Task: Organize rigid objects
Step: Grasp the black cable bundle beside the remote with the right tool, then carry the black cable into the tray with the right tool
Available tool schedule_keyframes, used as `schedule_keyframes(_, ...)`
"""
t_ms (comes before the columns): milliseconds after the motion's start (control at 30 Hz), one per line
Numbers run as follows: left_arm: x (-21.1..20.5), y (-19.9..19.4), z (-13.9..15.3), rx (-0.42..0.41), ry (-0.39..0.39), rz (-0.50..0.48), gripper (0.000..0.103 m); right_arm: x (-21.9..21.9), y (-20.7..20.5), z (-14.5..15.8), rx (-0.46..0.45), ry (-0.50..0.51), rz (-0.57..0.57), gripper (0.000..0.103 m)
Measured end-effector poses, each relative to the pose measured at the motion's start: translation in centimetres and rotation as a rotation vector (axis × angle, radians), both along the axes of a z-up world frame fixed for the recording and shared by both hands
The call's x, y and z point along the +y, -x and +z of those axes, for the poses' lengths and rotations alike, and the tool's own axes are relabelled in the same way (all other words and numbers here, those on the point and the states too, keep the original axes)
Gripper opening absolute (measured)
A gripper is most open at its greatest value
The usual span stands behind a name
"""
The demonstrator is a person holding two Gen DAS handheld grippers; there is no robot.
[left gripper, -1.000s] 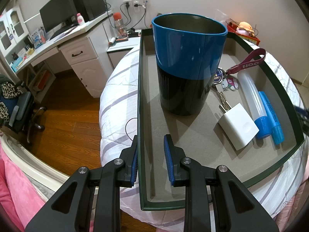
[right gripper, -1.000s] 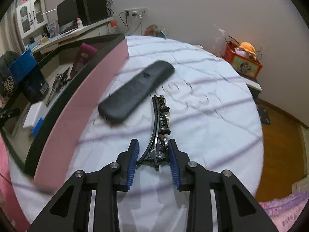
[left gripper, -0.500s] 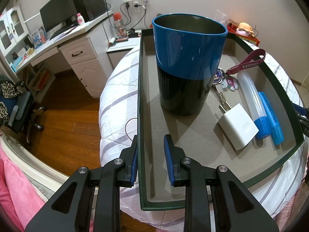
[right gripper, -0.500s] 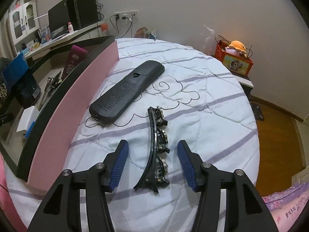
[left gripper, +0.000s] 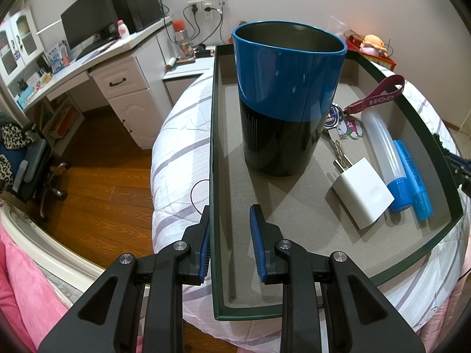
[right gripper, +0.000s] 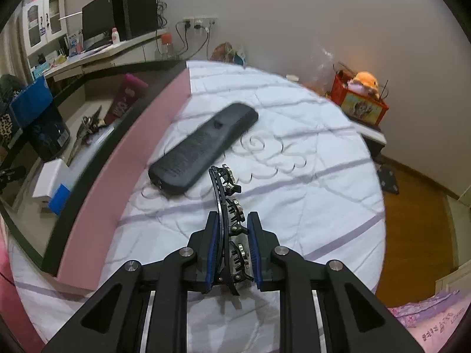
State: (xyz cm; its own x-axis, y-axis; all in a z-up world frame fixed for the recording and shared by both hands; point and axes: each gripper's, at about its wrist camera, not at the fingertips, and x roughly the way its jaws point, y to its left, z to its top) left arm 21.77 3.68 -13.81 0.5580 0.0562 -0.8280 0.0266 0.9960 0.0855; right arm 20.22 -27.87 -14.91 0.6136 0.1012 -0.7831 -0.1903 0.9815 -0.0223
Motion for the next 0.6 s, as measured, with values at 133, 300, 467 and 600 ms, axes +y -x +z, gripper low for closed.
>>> schedule_keyframes(133,0.0,0.0,0.0,0.001,-0.001,0.000,0.023,0.6,0.1,1.2,-0.018,0.000,0.018,0.019)
schedule_keyframes(300,0.0,0.0,0.0,0.000,0.000,0.000,0.023,1.8,0.3,3.0,-0.058,0.005,0.037,0.019)
schedule_keyframes(467,0.0,0.0,0.0,-0.001,0.001,0.000,0.023,3.6,0.4,5.2,-0.105,0.007,0.072,0.019)
schedule_keyframes(600,0.0,0.0,0.0,-0.001,0.001,0.000,0.023,6.0,0.6,6.8,-0.135,0.004,0.131,0.019)
